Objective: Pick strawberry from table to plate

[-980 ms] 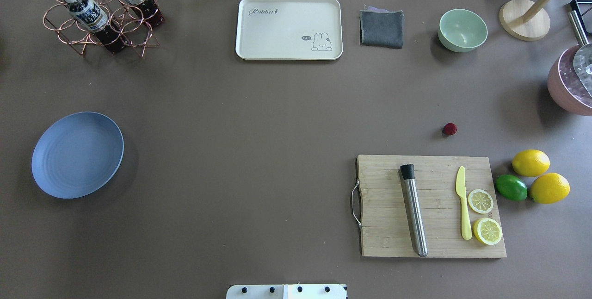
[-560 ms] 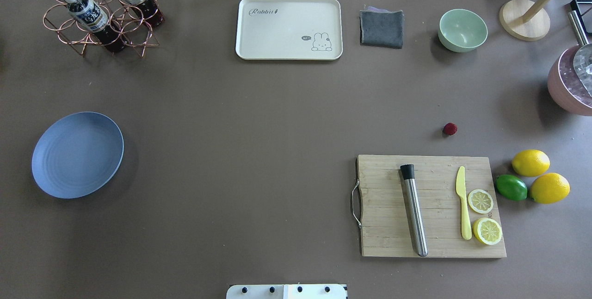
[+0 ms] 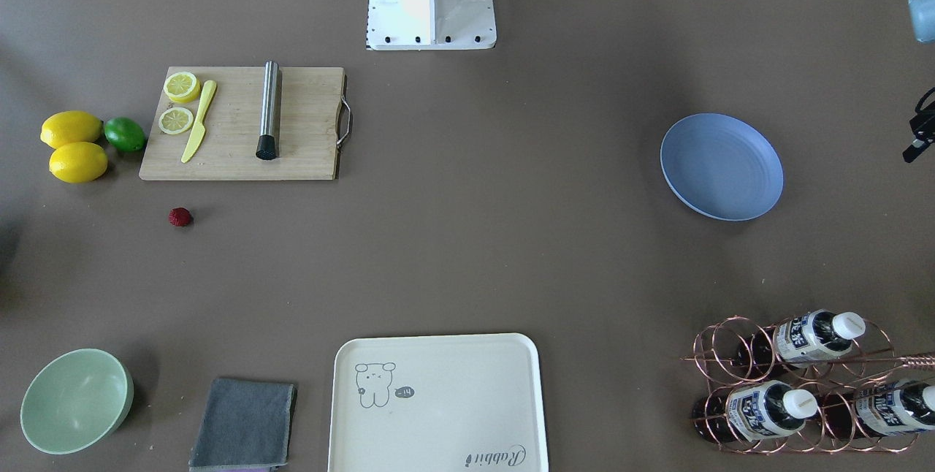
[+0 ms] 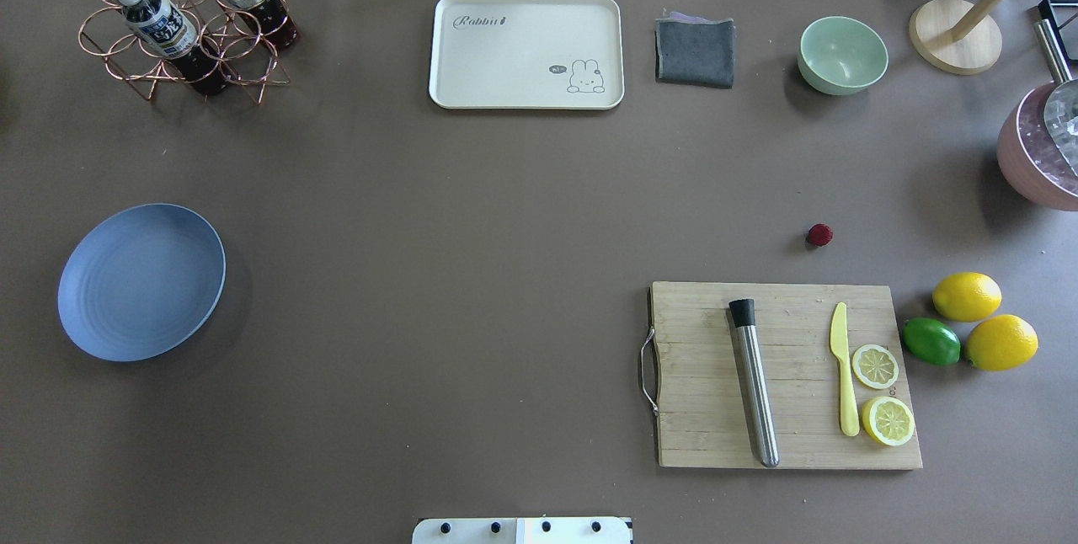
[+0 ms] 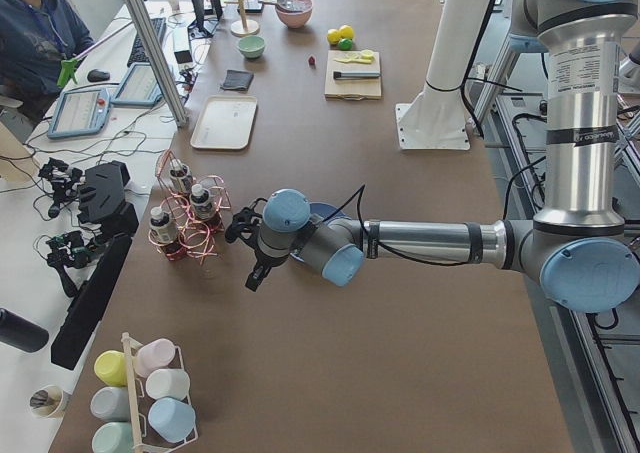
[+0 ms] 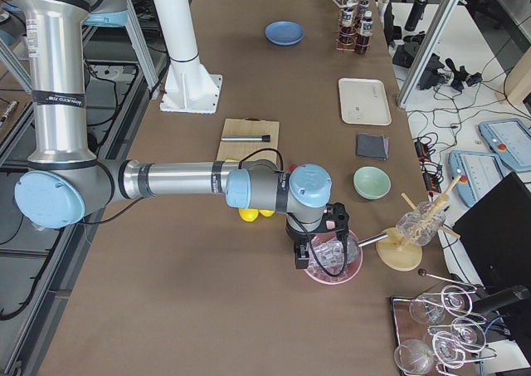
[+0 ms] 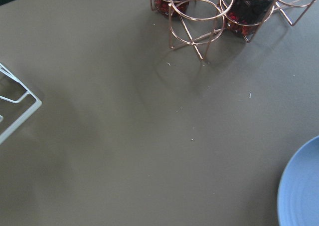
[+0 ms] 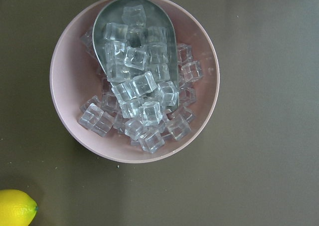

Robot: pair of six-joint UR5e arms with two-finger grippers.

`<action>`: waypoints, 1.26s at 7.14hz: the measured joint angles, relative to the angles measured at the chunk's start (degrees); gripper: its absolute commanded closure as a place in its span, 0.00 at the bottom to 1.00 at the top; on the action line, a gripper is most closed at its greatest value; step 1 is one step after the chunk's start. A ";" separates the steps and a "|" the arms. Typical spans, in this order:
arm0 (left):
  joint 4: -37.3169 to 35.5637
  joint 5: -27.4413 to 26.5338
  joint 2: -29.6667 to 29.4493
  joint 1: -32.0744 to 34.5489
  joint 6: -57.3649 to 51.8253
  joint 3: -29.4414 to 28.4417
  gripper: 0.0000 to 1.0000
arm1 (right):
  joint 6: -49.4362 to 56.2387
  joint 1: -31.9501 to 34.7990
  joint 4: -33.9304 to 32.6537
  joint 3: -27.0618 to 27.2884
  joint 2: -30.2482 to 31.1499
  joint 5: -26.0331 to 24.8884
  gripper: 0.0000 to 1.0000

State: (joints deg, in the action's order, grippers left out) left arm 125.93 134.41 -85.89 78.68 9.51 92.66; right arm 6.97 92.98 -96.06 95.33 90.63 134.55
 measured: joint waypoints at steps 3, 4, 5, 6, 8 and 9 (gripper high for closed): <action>13.95 -0.99 -0.24 -10.72 20.63 -4.70 0.02 | -0.36 -0.34 0.07 0.03 -0.01 0.26 0.00; 19.12 -1.90 -0.55 -13.88 25.46 -7.15 0.02 | -0.36 -0.45 0.18 0.03 -0.02 0.27 0.00; 23.08 -3.58 -0.83 -16.54 28.33 -9.30 0.03 | -0.34 -0.48 0.46 0.03 -0.02 0.25 0.00; 26.01 -5.55 -0.98 -18.74 29.86 -11.01 0.03 | -0.36 -0.56 0.71 0.03 -0.02 0.22 0.00; 28.82 -7.16 -1.08 -20.99 31.15 -12.46 0.36 | -0.38 -0.73 0.86 0.01 -0.02 0.19 0.00; 29.86 -7.33 -1.07 -21.43 31.23 -12.87 0.64 | -0.38 -0.75 0.87 0.02 -0.02 0.18 0.00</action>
State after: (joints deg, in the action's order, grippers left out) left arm 155.79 127.08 -86.95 57.25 40.74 79.80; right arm 6.59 92.23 -95.19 95.34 90.61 134.74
